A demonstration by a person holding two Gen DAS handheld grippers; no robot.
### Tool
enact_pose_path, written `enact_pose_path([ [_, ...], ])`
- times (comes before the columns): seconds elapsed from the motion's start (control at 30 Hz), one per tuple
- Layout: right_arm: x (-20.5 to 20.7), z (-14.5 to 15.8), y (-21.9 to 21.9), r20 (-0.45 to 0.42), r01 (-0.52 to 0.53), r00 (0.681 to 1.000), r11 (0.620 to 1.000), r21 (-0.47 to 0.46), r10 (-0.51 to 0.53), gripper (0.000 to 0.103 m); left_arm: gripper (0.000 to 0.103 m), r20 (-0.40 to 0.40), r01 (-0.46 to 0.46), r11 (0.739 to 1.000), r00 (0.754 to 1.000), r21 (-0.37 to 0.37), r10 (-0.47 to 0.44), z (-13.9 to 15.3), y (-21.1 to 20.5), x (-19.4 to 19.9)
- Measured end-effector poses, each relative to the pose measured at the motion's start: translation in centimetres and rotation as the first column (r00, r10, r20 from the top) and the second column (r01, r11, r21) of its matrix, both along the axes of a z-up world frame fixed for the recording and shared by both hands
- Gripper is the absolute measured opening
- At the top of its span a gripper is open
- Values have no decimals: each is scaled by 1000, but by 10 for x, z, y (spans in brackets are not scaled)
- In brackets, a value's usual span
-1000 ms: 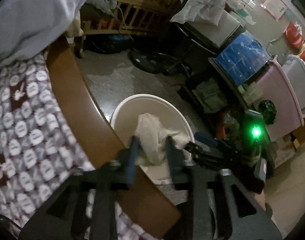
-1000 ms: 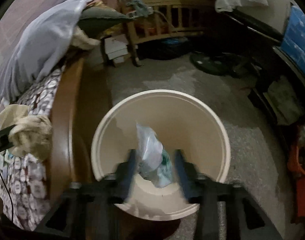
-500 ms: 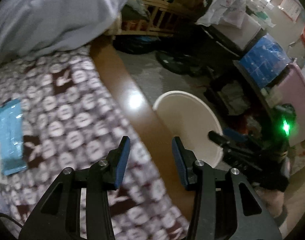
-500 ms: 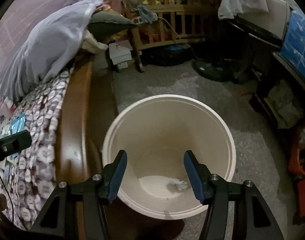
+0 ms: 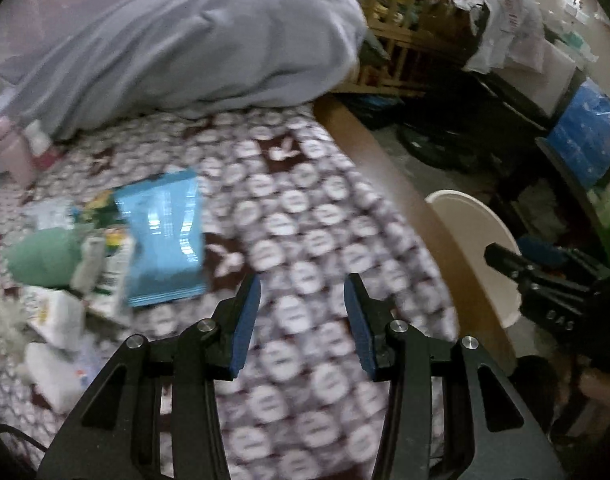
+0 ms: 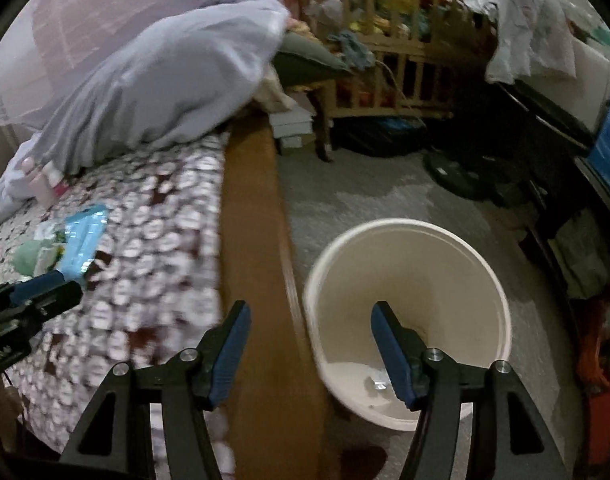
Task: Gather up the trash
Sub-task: 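Move both open tools back over the trash pile on the bed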
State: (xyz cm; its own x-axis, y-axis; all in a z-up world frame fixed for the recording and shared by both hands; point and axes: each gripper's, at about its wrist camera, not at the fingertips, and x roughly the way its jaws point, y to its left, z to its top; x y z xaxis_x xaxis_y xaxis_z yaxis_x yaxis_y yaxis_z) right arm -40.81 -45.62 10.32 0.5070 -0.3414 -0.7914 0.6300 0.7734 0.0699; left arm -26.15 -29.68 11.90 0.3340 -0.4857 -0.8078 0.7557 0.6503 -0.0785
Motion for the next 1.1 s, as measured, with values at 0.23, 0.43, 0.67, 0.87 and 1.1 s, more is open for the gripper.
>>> enact_pose_path([
  [0.23, 35, 5, 41, 13, -87, 996, 996, 6, 87, 62, 42, 45, -75, 997, 996, 3, 74, 3, 39, 13],
  [0.43, 56, 5, 66, 13, -140, 990, 990, 17, 140, 64, 42, 65, -127, 992, 990, 6, 126, 6, 66, 22],
  [0.67, 79, 7, 94, 11, -202, 979, 979, 19, 202, 66, 42, 50, -182, 983, 982, 7, 181, 4, 97, 33],
  [0.87, 98, 5, 119, 3, -267, 964, 963, 32, 267, 67, 42, 37, -228, 974, 973, 3, 228, 6, 131, 46],
  [1.1, 119, -5, 148, -16, -349, 936, 935, 55, 351, 67, 42, 40, -314, 949, 949, 35, 313, 2, 182, 70],
])
